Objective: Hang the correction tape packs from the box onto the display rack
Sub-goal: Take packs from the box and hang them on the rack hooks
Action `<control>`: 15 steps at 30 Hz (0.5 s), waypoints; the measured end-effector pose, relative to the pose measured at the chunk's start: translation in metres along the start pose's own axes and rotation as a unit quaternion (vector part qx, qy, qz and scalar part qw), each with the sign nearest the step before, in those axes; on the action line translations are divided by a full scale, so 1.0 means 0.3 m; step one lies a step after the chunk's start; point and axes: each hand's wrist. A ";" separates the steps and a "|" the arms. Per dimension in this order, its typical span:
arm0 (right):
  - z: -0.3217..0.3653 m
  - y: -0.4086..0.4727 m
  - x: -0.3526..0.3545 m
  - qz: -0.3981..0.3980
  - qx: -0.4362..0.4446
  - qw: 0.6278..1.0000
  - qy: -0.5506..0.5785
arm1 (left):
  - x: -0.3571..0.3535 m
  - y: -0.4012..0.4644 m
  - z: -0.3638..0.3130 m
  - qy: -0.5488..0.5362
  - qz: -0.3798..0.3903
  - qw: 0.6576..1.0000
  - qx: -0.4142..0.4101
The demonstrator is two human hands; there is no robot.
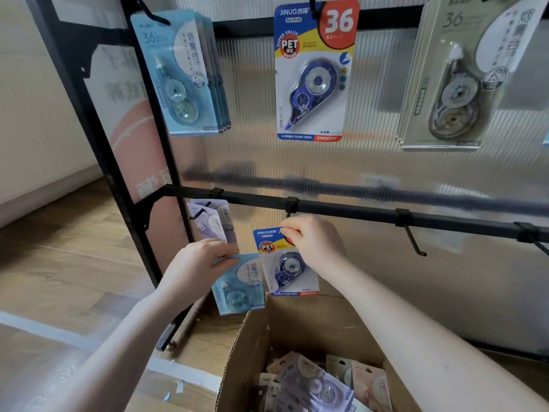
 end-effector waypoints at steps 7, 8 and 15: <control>-0.021 0.013 -0.006 0.042 0.018 0.998 -0.044 | -0.033 0.003 -0.009 -0.010 0.022 1.000 0.002; -0.026 0.018 -0.006 0.045 0.016 0.998 -0.048 | -0.037 0.003 -0.013 -0.011 0.025 1.000 0.003; -0.084 0.099 -0.015 0.037 0.015 0.993 -0.114 | -0.057 0.010 -0.030 -0.019 0.034 0.999 -0.009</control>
Point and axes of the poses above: each hand's wrist, its own y-axis towards the middle knuckle, its own x-axis out of the back of the hand, z = x × y, and after that the axes turned 3 degrees about x, right-handed
